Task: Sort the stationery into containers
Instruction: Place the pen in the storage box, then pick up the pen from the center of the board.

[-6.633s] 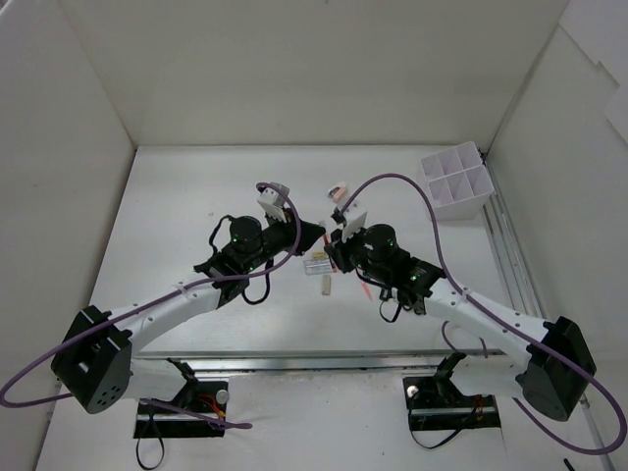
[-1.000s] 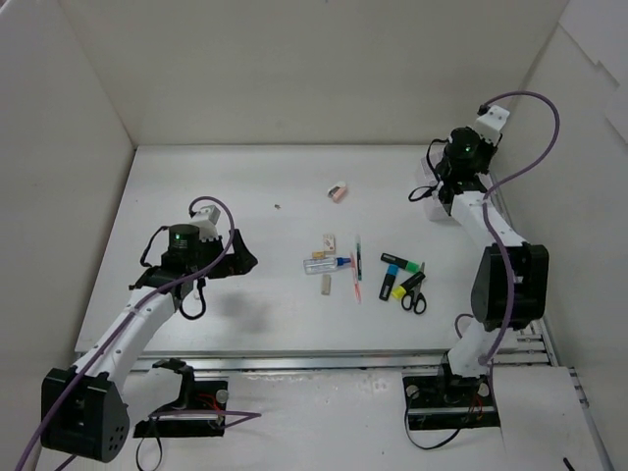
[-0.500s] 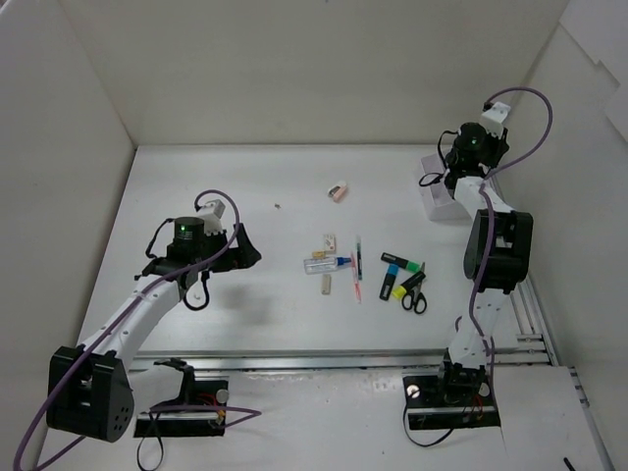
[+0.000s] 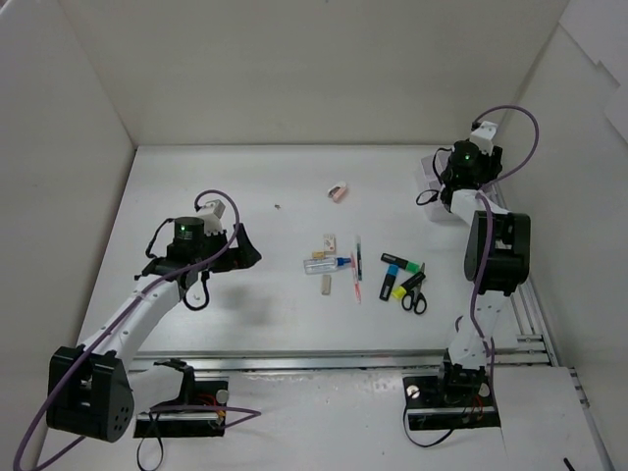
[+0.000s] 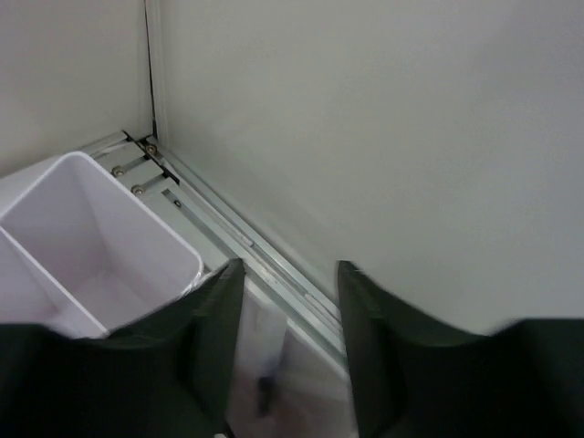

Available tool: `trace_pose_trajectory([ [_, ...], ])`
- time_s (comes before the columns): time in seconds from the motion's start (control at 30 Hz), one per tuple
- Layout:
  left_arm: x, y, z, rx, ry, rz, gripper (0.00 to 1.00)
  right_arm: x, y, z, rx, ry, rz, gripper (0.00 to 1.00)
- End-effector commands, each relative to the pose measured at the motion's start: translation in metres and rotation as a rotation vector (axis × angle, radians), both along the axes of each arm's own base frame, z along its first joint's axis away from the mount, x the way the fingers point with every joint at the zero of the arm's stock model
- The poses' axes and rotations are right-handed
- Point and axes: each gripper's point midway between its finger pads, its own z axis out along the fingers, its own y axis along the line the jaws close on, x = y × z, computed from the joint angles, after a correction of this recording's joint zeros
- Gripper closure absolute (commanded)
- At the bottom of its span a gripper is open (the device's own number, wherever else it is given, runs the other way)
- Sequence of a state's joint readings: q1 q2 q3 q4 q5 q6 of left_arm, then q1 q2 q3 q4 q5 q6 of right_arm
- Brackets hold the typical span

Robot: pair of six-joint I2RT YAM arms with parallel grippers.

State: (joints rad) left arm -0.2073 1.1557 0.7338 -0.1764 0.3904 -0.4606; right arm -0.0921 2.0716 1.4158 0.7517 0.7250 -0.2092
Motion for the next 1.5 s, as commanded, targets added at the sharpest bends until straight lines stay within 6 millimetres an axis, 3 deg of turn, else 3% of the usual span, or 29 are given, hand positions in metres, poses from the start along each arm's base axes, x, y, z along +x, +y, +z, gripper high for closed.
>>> trace_pose_trajectory([
  [0.0, 0.008, -0.001, 0.035, -0.035, -0.114, 0.008, 0.01, -0.012, 0.002, 0.088, -0.012, -0.231, 0.002, 0.54],
  [0.07, 0.003, 0.002, 0.040, -0.033, -0.128, 0.017, 0.00, -0.015, 0.008, 0.090, -0.013, -0.229, 0.016, 0.43],
  [0.17, -0.005, 0.006, 0.045, -0.028, -0.149, 0.030, 0.01, -0.020, 0.033, 0.113, -0.037, -0.237, 0.073, 0.35],
  [0.23, -0.009, 0.008, 0.046, -0.027, -0.159, 0.035, 0.01, -0.021, 0.068, 0.130, -0.040, -0.247, 0.135, 0.31],
  [0.27, -0.012, 0.009, 0.052, -0.033, -0.180, 0.038, 0.00, -0.021, 0.077, 0.129, -0.030, -0.232, 0.167, 0.22],
  [0.33, -0.017, 0.010, 0.054, -0.039, -0.194, 0.042, 0.00, -0.019, 0.121, 0.130, 0.068, -0.168, 0.296, 0.07],
  [0.37, -0.020, 0.010, 0.051, -0.041, -0.191, 0.040, 0.01, -0.022, 0.134, 0.122, 0.138, -0.121, 0.327, 0.02],
  [0.4, -0.022, 0.009, 0.052, -0.049, -0.195, 0.033, 0.00, -0.035, 0.152, 0.090, 0.312, -0.034, 0.337, 0.02],
  [0.43, -0.025, 0.009, 0.056, -0.053, -0.209, 0.034, 0.01, -0.035, 0.179, 0.080, 0.421, -0.001, 0.443, 0.02],
  [0.47, -0.028, 0.009, 0.052, -0.056, -0.204, 0.033, 0.01, -0.042, 0.193, 0.063, 0.489, 0.031, 0.473, 0.02],
  [0.5, -0.030, 0.009, 0.052, -0.057, -0.209, 0.031, 0.01, -0.049, 0.215, 0.064, 0.567, -0.008, 0.518, 0.02],
  [0.53, -0.034, 0.010, 0.051, -0.055, -0.201, 0.027, 0.01, -0.055, 0.231, 0.053, 0.598, 0.002, 0.554, 0.02],
  [0.57, -0.037, 0.012, 0.053, -0.052, -0.210, 0.031, 0.00, -0.065, 0.250, 0.027, 0.641, 0.062, 0.612, 0.02],
  [0.6, -0.039, 0.013, 0.054, -0.045, -0.215, 0.032, 0.01, -0.073, 0.273, 0.013, 0.673, 0.105, 0.651, 0.02],
  [0.67, -0.046, 0.017, 0.048, -0.034, -0.205, 0.044, 0.00, -0.082, 0.301, -0.006, 0.707, 0.204, 0.720, 0.02],
  [0.7, -0.049, 0.014, 0.047, -0.043, -0.207, 0.038, 0.01, -0.091, 0.319, -0.031, 0.717, 0.307, 0.736, 0.02],
  [0.73, -0.050, 0.012, 0.049, -0.061, -0.215, 0.035, 0.00, -0.093, 0.336, -0.037, 0.729, 0.354, 0.794, 0.02],
  [0.77, -0.052, 0.011, 0.045, -0.067, -0.208, 0.029, 0.01, -0.097, 0.341, -0.059, 0.736, 0.430, 0.783, 0.02],
  [0.8, -0.054, 0.011, 0.043, -0.070, -0.202, 0.025, 0.01, -0.105, 0.355, -0.067, 0.728, 0.483, 0.815, 0.02],
  [0.87, -0.058, 0.010, 0.039, -0.068, -0.190, 0.023, 0.01, -0.112, 0.368, -0.081, 0.711, 0.538, 0.810, 0.02],
  [1.0, -0.063, 0.009, 0.038, -0.079, -0.198, 0.024, 0.01, -0.126, 0.372, -0.107, 0.716, 0.601, 0.765, 0.07],
  [1.1, -0.065, 0.008, 0.039, -0.088, -0.209, 0.020, 0.01, -0.136, 0.378, -0.128, 0.725, 0.665, 0.756, 0.18],
  [1.2, -0.068, 0.007, 0.042, -0.098, -0.230, 0.012, 0.01, -0.141, 0.372, -0.144, 0.704, 0.697, 0.696, 0.36],
  [1.23, -0.068, 0.008, 0.042, -0.098, -0.233, 0.015, 0.01, -0.141, 0.367, -0.146, 0.683, 0.695, 0.667, 0.49],
  [1.37, -0.069, 0.009, 0.042, -0.097, -0.233, 0.022, 0.00, -0.145, 0.356, -0.156, 0.650, 0.709, 0.586, 0.57],
  [1.47, -0.068, 0.009, 0.040, -0.093, -0.227, 0.027, 0.01, -0.145, 0.352, -0.157, 0.628, 0.715, 0.563, 0.72],
])
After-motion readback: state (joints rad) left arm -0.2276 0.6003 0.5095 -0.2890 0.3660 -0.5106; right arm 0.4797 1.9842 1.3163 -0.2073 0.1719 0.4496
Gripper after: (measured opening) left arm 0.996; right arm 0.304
